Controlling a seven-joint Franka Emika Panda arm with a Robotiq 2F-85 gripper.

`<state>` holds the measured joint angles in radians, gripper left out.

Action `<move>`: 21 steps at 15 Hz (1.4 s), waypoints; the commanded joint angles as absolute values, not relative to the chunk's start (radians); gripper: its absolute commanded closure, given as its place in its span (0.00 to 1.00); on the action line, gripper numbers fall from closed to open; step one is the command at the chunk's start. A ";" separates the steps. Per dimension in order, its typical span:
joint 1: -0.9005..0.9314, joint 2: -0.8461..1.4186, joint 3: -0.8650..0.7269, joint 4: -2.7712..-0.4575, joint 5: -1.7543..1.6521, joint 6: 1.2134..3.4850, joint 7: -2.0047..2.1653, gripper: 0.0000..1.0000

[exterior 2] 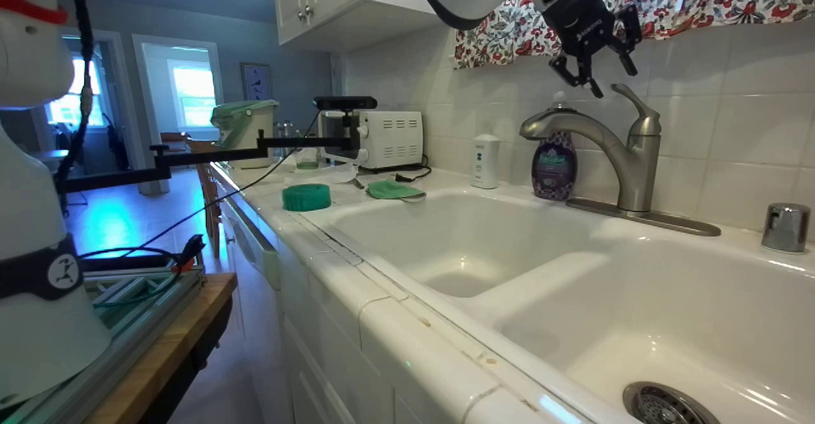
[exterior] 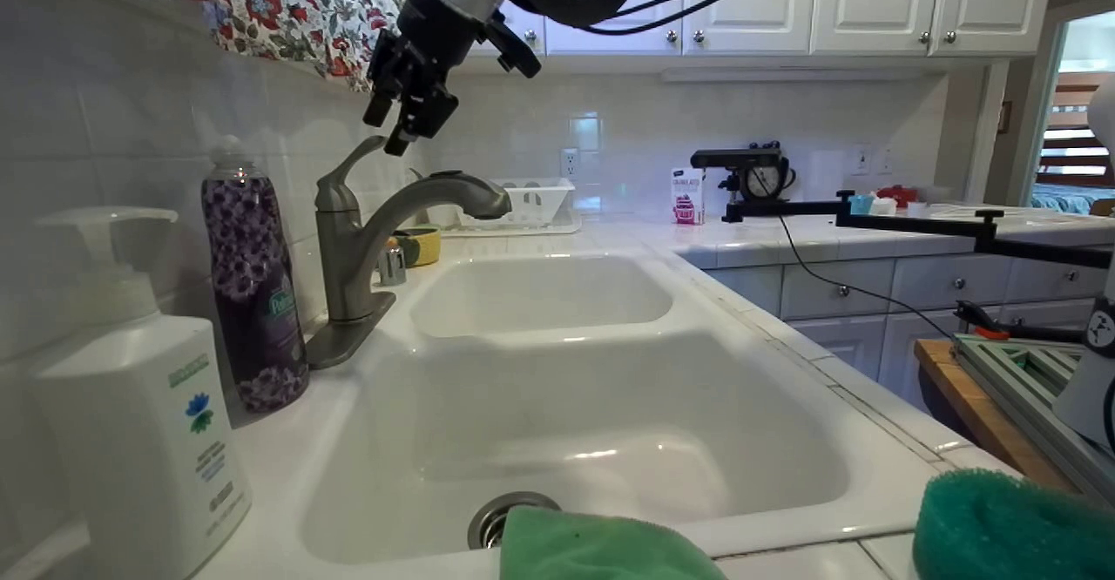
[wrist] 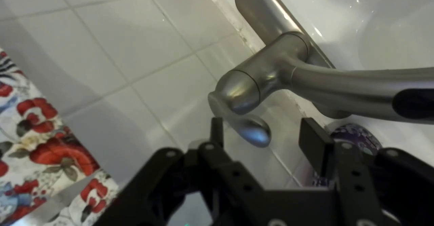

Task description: Open the tap

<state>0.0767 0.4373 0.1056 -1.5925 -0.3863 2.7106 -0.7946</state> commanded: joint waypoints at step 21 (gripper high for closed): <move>0.056 0.471 0.090 -1.478 -0.401 2.721 -0.869 1.00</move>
<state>0.0692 0.4420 0.0850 -1.5348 -0.4189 2.7479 -0.8292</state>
